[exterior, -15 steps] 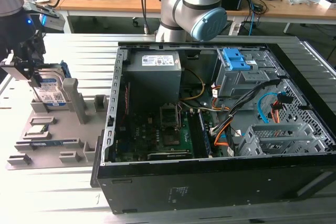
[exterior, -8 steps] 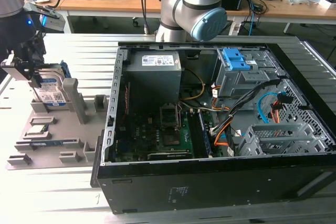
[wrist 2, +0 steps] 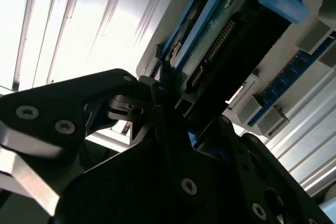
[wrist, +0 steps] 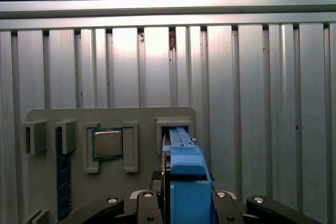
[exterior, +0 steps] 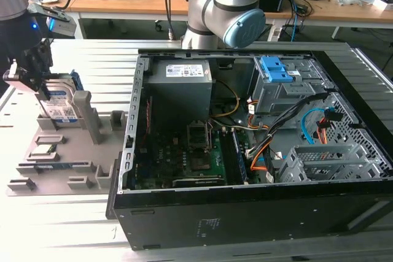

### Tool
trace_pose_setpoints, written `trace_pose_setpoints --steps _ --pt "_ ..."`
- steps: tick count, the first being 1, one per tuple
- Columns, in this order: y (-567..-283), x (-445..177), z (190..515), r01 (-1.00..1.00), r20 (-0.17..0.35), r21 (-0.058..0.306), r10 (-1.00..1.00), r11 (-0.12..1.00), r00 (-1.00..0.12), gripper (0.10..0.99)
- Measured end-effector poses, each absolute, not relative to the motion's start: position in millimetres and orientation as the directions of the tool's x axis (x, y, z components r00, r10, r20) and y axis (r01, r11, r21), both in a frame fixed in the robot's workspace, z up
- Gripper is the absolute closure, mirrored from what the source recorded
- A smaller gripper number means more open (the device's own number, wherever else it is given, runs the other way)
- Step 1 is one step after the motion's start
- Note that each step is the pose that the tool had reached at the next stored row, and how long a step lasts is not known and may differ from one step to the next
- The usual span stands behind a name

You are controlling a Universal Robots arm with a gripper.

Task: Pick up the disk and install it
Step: 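Pick up the disk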

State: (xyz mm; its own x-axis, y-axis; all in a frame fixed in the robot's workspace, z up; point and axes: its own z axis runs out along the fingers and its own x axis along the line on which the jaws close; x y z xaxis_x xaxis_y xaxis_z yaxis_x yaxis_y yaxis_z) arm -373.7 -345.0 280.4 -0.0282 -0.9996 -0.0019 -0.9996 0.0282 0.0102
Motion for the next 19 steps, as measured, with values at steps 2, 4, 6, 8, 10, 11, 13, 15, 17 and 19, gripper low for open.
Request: trace_pose_setpoints --steps 2,4,6,8,10,11,13,15,17,19 --pt "-345.1 -373.7 280.4 -1.000 -0.002 0.010 -1.000 0.028 -0.028 0.722" --pt "-345.0 -373.7 280.4 -1.000 -0.002 0.010 -1.000 0.028 -0.028 0.722" --pt "-345.0 -373.7 280.4 -1.000 -0.002 0.010 -1.000 0.028 -0.028 0.722" --pt "-345.0 -373.7 280.4 -1.000 -0.001 0.010 -1.000 0.028 -0.028 0.722" --pt "-345.0 -373.7 280.4 -1.000 -0.001 0.010 -1.000 0.028 -0.028 0.722" --pt "-345.1 -373.7 280.4 -1.000 -0.001 0.010 -1.000 0.028 -0.028 0.722" --pt "-345.0 -373.6 280.7 -1.000 -0.001 0.010 -1.000 0.028 -0.028 0.722" --pt "-345.0 -373.6 283.1 -1.000 -0.001 0.010 -1.000 0.028 -0.028 0.722" --pt "-345.0 -373.6 285.8 -1.000 -0.001 0.010 -1.000 0.028 -0.028 0.722" --pt "-345.0 -373.6 287.9 -1.000 -0.001 0.010 -1.000 0.028 -0.028 0.722"
